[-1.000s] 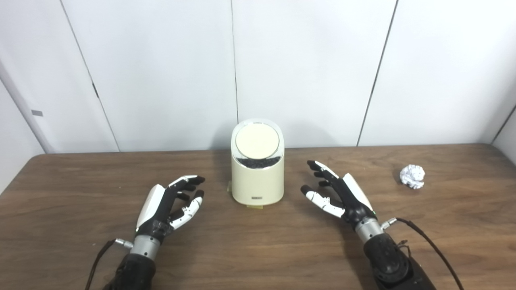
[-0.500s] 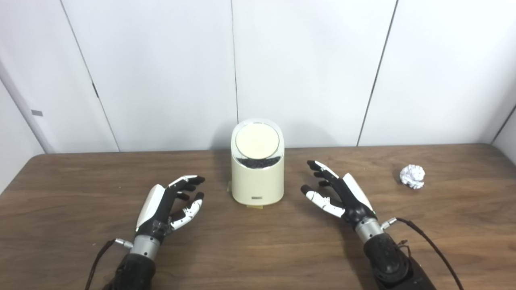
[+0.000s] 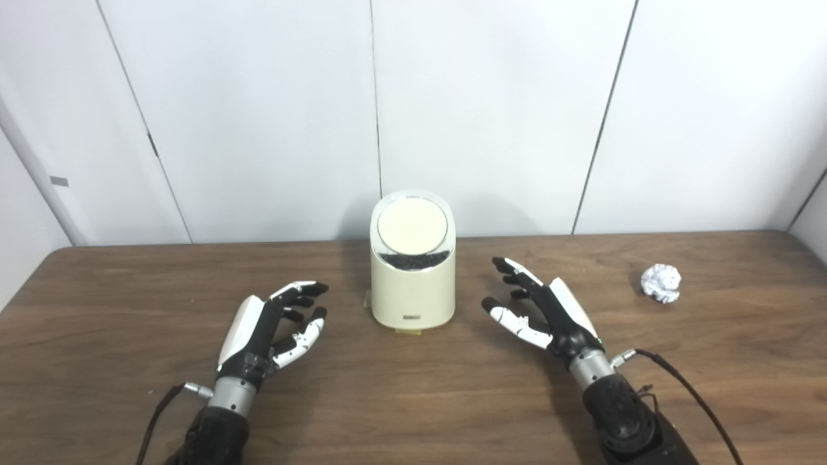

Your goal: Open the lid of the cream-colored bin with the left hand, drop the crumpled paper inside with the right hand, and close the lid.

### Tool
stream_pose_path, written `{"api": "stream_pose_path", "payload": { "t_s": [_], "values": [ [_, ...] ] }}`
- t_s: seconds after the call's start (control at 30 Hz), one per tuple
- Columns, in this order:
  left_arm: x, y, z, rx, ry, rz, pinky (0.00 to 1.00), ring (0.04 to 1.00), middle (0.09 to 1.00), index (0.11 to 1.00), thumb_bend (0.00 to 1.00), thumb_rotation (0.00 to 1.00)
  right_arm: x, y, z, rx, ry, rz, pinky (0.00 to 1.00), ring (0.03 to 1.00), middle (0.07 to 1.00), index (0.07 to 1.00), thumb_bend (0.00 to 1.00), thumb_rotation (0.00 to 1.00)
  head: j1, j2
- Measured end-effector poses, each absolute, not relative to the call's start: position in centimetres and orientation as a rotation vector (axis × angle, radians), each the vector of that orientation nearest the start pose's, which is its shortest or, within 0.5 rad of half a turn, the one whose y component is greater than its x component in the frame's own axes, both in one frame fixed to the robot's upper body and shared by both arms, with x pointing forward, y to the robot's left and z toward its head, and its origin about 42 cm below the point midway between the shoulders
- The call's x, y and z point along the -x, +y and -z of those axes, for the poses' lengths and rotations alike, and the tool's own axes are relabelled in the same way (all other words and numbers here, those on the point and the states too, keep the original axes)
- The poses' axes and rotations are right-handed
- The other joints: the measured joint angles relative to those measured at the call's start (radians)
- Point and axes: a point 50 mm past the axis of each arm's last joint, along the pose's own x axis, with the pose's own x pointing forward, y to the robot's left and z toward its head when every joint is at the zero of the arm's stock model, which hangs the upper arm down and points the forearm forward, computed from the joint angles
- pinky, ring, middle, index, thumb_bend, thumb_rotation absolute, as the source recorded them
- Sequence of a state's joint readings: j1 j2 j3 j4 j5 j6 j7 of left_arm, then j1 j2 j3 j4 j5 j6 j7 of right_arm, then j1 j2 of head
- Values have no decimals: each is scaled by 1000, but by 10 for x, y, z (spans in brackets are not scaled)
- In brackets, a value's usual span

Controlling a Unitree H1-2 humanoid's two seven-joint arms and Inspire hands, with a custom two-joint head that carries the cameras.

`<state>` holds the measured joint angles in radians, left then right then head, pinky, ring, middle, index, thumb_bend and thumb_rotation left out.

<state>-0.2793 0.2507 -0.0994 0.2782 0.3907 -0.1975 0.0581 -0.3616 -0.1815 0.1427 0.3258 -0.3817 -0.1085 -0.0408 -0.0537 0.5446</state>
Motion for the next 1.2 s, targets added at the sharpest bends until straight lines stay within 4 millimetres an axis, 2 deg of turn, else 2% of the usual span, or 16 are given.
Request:
{"api": "stream_pose_path", "payload": {
  "t_s": [0.07, 0.1, 0.17, 0.33, 0.4, 0.53, 0.63, 0.73, 0.8, 0.83, 0.93, 1.0, 1.07, 1.13, 1.17, 1.2],
  "values": [
    [-373, 257, -126, -646, -217, 108, 609, 727, 758, 777, 275, 439, -397, -215, -131, 602, -170, -154, 786, 866, 893, 882, 275, 655, -3, -2],
    [-373, 258, -126, -637, -215, 107, 612, 732, 763, 783, 325, 495, -397, -215, -131, 602, -170, -152, 789, 869, 895, 884, 275, 660, -5, -2],
    [-373, 259, -130, -608, -212, 105, 640, 756, 788, 798, 393, 538, -397, -215, -131, 604, -171, -152, 792, 870, 896, 886, 270, 667, -5, -2],
    [-375, 258, -161, -583, -278, 76, 683, 779, 808, 824, 621, 636, -398, -216, -131, 605, -171, -150, 778, 862, 897, 892, 276, 690, -8, -3],
    [-381, 257, -175, -576, -306, 55, 702, 788, 812, 821, 724, 569, -398, -216, -131, 606, -171, -150, 778, 863, 897, 892, 274, 689, -6, -3],
    [-401, 251, -212, -548, -370, 19, 729, 810, 822, 829, 819, 509, -398, -215, -131, 613, -174, -150, 777, 862, 896, 890, 275, 675, -11, -5],
    [-417, 241, -245, -539, -433, 10, 755, 841, 842, 844, 859, 371, -398, -215, -131, 617, -175, -150, 778, 862, 892, 885, 274, 656, -11, -5],
    [-429, 233, -272, -543, -485, 6, 718, 825, 848, 852, 931, 339, -398, -215, -131, 618, -178, -153, 777, 862, 895, 889, 274, 677, -11, -5],
    [-436, 228, -285, -557, -500, -2, 717, 818, 838, 848, 969, 351, -398, -215, -131, 618, -180, -153, 779, 864, 896, 890, 275, 686, -11, -5],
    [-439, 224, -290, -570, -502, -6, 723, 821, 836, 848, 975, 357, -398, -215, -131, 618, -180, -153, 780, 865, 897, 890, 275, 687, -11, -5],
    [-445, 210, -298, -581, -497, -13, 650, 780, 830, 838, 991, 377, -398, -215, -131, 619, -180, -153, 774, 861, 894, 888, 276, 692, -12, -2],
    [-447, 199, -300, -586, -492, -6, 564, 722, 828, 834, 999, 367, -398, -215, -131, 620, -181, -153, 771, 858, 892, 888, 273, 693, -14, 0],
    [-448, 187, -301, -581, -489, 4, 518, 689, 821, 831, 1000, 347, -398, -215, -131, 620, -181, -153, 773, 859, 894, 888, 275, 692, -14, 2],
    [-448, 176, -303, -603, -503, 15, 528, 699, 822, 827, 1000, 340, -398, -215, -131, 620, -181, -154, 773, 860, 895, 889, 275, 690, -17, 0],
    [-449, 172, -304, -621, -511, 19, 471, 638, 825, 823, 1000, 346, -398, -214, -132, 620, -182, -154, 773, 861, 896, 890, 276, 695, -18, 0],
    [-450, 168, -306, -650, -520, 17, 464, 628, 824, 823, 1000, 352, -398, -214, -132, 621, -182, -154, 774, 861, 895, 889, 275, 696, -18, 0]
  ]
}}
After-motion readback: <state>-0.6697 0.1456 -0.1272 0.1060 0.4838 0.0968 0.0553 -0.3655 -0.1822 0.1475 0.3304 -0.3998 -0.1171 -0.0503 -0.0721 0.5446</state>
